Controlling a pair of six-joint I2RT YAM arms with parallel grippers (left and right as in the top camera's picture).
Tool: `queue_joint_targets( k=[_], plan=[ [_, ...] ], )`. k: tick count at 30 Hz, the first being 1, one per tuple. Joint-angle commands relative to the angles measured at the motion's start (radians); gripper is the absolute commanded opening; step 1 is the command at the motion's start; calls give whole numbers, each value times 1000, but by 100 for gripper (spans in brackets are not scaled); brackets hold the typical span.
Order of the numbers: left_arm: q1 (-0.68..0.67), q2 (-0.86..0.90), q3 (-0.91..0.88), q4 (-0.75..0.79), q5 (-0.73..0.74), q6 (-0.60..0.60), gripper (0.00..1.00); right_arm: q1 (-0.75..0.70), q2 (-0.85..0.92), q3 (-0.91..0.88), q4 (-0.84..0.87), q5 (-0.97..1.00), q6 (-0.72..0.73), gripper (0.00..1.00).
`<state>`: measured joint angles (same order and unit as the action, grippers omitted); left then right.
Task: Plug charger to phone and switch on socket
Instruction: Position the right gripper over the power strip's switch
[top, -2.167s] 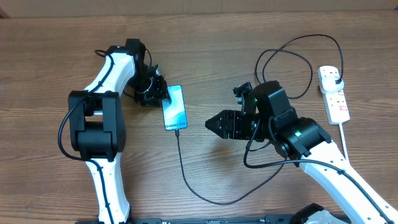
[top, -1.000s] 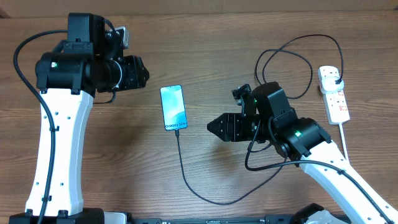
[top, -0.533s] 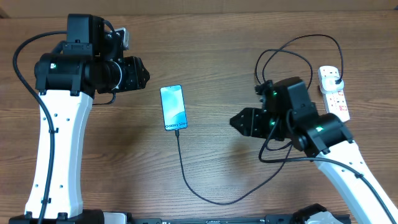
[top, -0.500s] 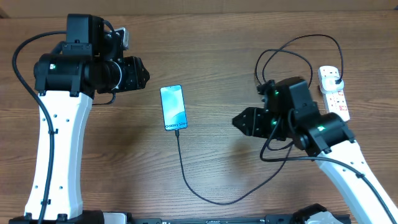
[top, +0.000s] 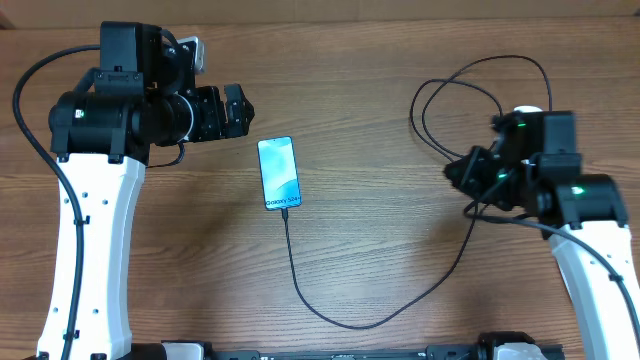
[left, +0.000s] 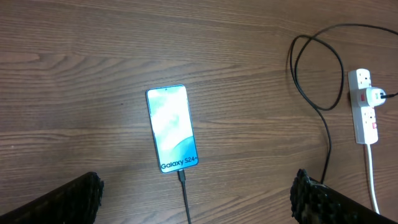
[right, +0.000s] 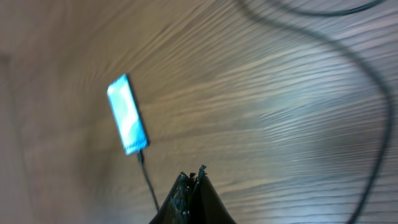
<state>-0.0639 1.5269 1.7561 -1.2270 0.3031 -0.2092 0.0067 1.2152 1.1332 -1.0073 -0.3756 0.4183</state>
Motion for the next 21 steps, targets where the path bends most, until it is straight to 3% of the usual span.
queue_joint_targets(
  k=[1, 14, 21],
  plan=[
    [5, -16, 13, 1, 8, 3, 100, -94, -18, 28, 3, 8, -5, 4],
    [5, -16, 13, 1, 7, 3, 100, -463, 77, 28, 87, -216, -79, 4],
    [5, -16, 13, 1, 7, 3, 100, -568, 203, 97, 137, -297, -76, 3]
  ],
)
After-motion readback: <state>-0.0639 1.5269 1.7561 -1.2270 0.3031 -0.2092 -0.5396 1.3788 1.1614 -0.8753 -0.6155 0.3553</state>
